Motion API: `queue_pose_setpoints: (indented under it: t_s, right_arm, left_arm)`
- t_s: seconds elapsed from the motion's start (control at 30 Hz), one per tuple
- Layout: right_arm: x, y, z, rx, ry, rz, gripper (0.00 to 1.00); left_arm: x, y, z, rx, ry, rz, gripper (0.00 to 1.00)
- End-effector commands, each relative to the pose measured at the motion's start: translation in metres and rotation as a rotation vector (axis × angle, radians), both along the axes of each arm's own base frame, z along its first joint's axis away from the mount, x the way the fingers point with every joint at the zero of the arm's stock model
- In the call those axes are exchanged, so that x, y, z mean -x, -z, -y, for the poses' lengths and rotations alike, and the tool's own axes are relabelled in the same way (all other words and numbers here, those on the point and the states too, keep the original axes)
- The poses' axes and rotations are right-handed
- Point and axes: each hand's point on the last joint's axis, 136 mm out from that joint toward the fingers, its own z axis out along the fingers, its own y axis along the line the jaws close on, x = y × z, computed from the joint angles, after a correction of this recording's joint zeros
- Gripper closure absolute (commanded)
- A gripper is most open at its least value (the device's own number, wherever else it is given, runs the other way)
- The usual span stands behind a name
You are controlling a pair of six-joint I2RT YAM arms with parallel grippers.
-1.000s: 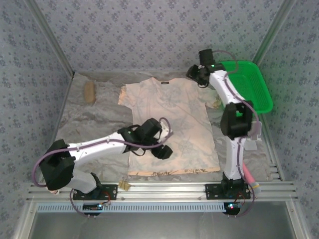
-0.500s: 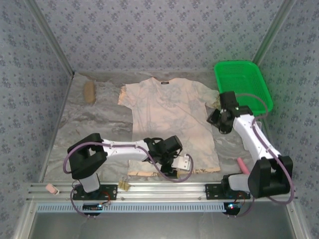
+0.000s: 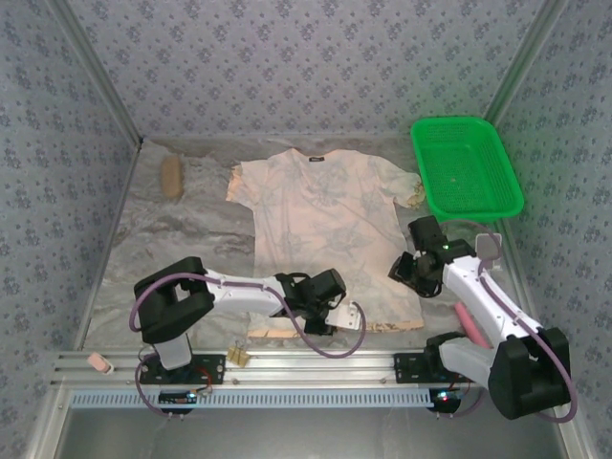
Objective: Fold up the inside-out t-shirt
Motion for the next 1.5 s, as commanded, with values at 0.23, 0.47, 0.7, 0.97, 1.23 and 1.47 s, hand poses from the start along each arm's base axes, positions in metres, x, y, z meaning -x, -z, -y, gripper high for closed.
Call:
queue_pose_setpoints:
  t_s: [0.23,0.47,0.7,0.97,1.23,1.47]
  right_arm:
    - [-0.024,-0.059,-0.065,0.018,-0.762,0.457,0.52]
    - [0.008,-0.061,-0.104,0.205,-1.666,0.84,0.42]
    - [0.058,-0.027,-0.102,0.054,-1.973,0.665,0.42]
    - [0.071,0.021,-0.09,0.267,-2.117,0.583,0.4]
    - [0.051,0.035,-0.084,0.46,-2.059,0.625,0.55]
    - [0.04,0.023,-0.087,0.517,-2.031,0.682,1.0]
  left_arm:
    - [-0.006,-0.051,-0.015,0.169,-0.102,-0.471,1.0]
    - [-0.023,-0.045,-0.014,0.247,-0.163,-0.657,1.0]
    - [-0.037,-0.041,-0.018,0.32,-0.194,-0.696,1.0]
    - [-0.037,-0.033,-0.021,0.341,-0.202,-0.715,1.0]
    - [-0.041,-0.035,-0.02,0.362,-0.208,-0.706,1.0]
    - [-0.042,-0.033,-0.023,0.355,-0.222,-0.684,1.0]
